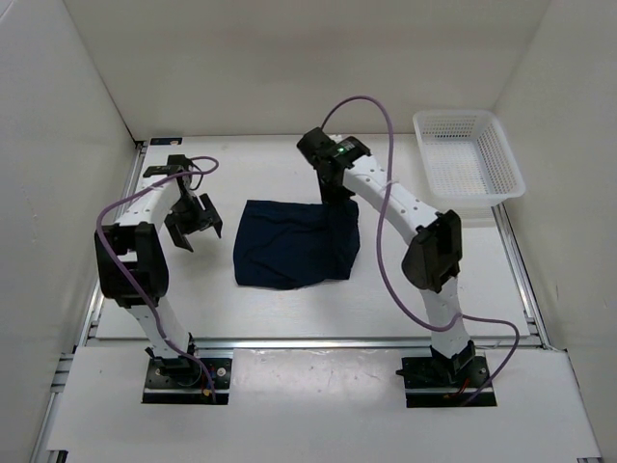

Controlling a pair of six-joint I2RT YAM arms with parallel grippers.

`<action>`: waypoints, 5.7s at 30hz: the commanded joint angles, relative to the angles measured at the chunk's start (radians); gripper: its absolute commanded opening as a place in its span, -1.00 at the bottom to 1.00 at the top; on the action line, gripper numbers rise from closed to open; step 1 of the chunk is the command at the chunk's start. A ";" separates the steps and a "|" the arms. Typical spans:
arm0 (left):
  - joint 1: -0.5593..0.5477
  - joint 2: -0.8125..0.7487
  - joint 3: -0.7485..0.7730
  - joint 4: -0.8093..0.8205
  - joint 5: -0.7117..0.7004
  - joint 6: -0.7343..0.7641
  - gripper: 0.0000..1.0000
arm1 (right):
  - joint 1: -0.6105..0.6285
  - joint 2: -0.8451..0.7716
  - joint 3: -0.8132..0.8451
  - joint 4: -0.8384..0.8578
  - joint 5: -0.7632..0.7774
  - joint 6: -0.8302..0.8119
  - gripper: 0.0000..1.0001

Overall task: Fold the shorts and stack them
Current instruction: Fold the shorts

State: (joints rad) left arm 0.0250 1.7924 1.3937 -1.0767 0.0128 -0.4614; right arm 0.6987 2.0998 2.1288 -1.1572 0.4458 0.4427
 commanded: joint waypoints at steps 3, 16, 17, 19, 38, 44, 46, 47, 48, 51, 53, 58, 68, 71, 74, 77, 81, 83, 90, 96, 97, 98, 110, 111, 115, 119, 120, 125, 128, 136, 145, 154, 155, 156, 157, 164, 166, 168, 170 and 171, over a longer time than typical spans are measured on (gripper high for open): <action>0.001 -0.134 0.037 -0.054 0.033 -0.009 0.80 | 0.042 0.081 0.169 -0.087 0.031 0.021 -1.00; 0.010 -0.243 0.091 -0.112 0.064 -0.019 0.80 | 0.111 0.167 0.327 -0.114 0.004 0.039 -1.00; 0.022 -0.243 0.076 -0.112 0.064 -0.019 0.80 | 0.111 0.155 0.327 -0.114 0.004 0.039 -1.00; 0.023 -0.252 0.061 -0.101 0.075 -0.019 0.80 | 0.120 0.144 0.327 -0.104 0.004 0.039 -1.00; 0.027 -0.007 -0.079 0.127 0.082 -0.037 0.34 | 0.120 0.020 0.241 -0.058 0.022 0.030 -1.00; 0.027 0.084 -0.051 0.145 0.082 -0.046 -0.61 | 0.120 0.011 0.250 -0.058 0.022 0.021 -1.00; 0.027 0.113 -0.042 0.146 0.094 -0.046 -0.79 | 0.120 0.011 0.260 -0.058 0.022 0.021 -1.00; 0.018 0.122 -0.042 0.146 0.095 -0.046 -0.79 | 0.120 0.011 0.269 -0.058 0.022 0.011 -1.00; 0.018 0.133 -0.042 0.156 0.095 -0.046 -0.79 | 0.120 0.011 0.284 -0.058 0.013 0.011 -1.00; 0.009 0.166 -0.042 0.156 0.116 -0.046 -0.79 | 0.120 0.023 0.312 -0.058 -0.007 0.011 -1.00; -0.010 0.176 -0.042 0.167 0.116 -0.046 -0.79 | 0.120 0.043 0.322 -0.058 -0.016 0.011 -1.00; -0.019 0.186 -0.042 0.185 0.139 -0.037 -0.79 | 0.120 0.071 0.368 -0.058 -0.048 -0.007 -1.00; -0.019 0.196 -0.042 0.185 0.139 -0.037 -0.79 | 0.139 0.195 0.471 0.004 -0.145 -0.016 -1.00; -0.019 0.173 -0.042 0.153 0.139 -0.037 -0.51 | 0.150 0.233 0.471 0.097 -0.217 -0.016 -1.00; 0.032 0.130 -0.032 0.107 0.130 -0.037 0.10 | 0.160 0.243 0.400 0.321 -0.448 -0.007 -0.90; 0.096 0.039 -0.010 0.052 0.118 -0.048 0.15 | 0.160 0.273 0.422 0.499 -0.686 -0.016 -0.40; 0.144 -0.074 0.036 -0.002 0.105 -0.057 0.15 | 0.160 0.165 0.322 0.514 -0.673 -0.067 0.57; 0.144 -0.109 0.074 -0.011 0.105 -0.057 0.15 | 0.124 0.070 0.170 0.588 -0.631 -0.081 0.67; 0.032 -0.110 0.094 -0.032 0.107 -0.017 0.09 | -0.034 -0.331 -0.532 0.720 -0.513 0.000 -0.12; -0.132 -0.030 0.077 0.027 0.153 0.001 0.20 | -0.105 -0.403 -0.771 0.700 -0.571 0.028 -0.44; -0.146 -0.007 0.077 0.027 0.115 -0.009 0.37 | -0.105 -0.403 -0.782 0.691 -0.584 0.028 -0.31; -0.160 0.037 0.090 0.027 0.096 -0.010 0.50 | -0.105 -0.403 -0.796 0.691 -0.594 0.028 0.06; -0.169 0.164 0.174 0.011 0.056 0.009 -0.79 | -0.084 -0.172 -0.713 0.705 -0.783 0.047 0.81; -0.169 0.151 0.174 -0.002 0.056 0.009 -0.79 | -0.073 -0.156 -0.701 0.705 -0.783 0.047 0.81; -0.139 0.078 0.151 -0.002 0.056 0.018 -0.79 | -0.050 -0.075 -0.641 0.723 -0.806 0.047 0.78; -0.103 0.077 0.114 -0.002 0.056 0.038 -0.75 | -0.012 -0.009 -0.598 0.734 -0.815 0.047 0.67; -0.103 0.078 0.114 -0.002 0.056 0.038 -0.75 | -0.001 0.002 -0.584 0.734 -0.815 0.047 0.61; -0.083 0.096 0.103 -0.002 0.056 0.058 -0.80 | 0.019 0.009 -0.633 0.823 -0.842 0.106 -0.56; -0.074 0.096 0.094 -0.002 0.056 0.058 -0.80 | 0.019 -0.033 -0.687 0.834 -0.770 0.119 -1.00; -0.126 0.053 -0.005 0.050 0.124 0.053 -0.80 | 0.008 -0.237 -0.903 0.858 -0.573 0.128 -1.00; -0.231 0.078 -0.015 0.083 0.161 -0.003 -0.54 | -0.033 -0.349 -1.041 0.801 -0.449 0.108 -0.65; -0.231 -0.065 0.195 -0.087 0.093 0.018 1.00 | -0.042 -0.605 -0.933 0.594 -0.152 0.065 1.00; -0.231 -0.100 0.226 -0.126 0.093 0.033 1.00 | -0.042 -0.657 -0.923 0.570 -0.053 0.065 1.00; -0.231 -0.119 0.257 -0.141 0.093 0.044 1.00 | -0.053 -0.684 -0.923 0.529 -0.003 0.065 1.00; -0.231 -0.140 0.307 -0.156 0.084 0.055 1.00 | -0.053 -0.710 -0.909 0.509 0.045 0.065 1.00; -0.188 -0.433 0.326 -0.118 0.027 0.078 1.00 | -0.102 -0.954 -0.921 0.355 0.330 0.083 1.00; -0.188 -0.556 0.257 -0.066 -0.009 0.078 1.00 | -0.102 -1.021 -0.934 0.295 0.381 0.117 1.00; -0.178 -0.667 0.202 -0.036 -0.020 0.067 1.00 | -0.102 -1.067 -0.946 0.271 0.407 0.149 1.00; -0.178 -0.728 0.128 -0.014 -0.030 0.053 1.00 | -0.102 -1.127 -0.972 0.240 0.419 0.165 0.95; -0.178 -0.776 0.105 -0.003 -0.030 0.040 1.00 | -0.102 -1.158 -0.972 0.240 0.404 0.165 0.94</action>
State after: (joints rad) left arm -0.1570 1.0672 1.5703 -1.1137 0.0185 -0.4080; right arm 0.5957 1.0046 1.1732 -0.8433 0.7647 0.5671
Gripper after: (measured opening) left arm 0.995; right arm 0.977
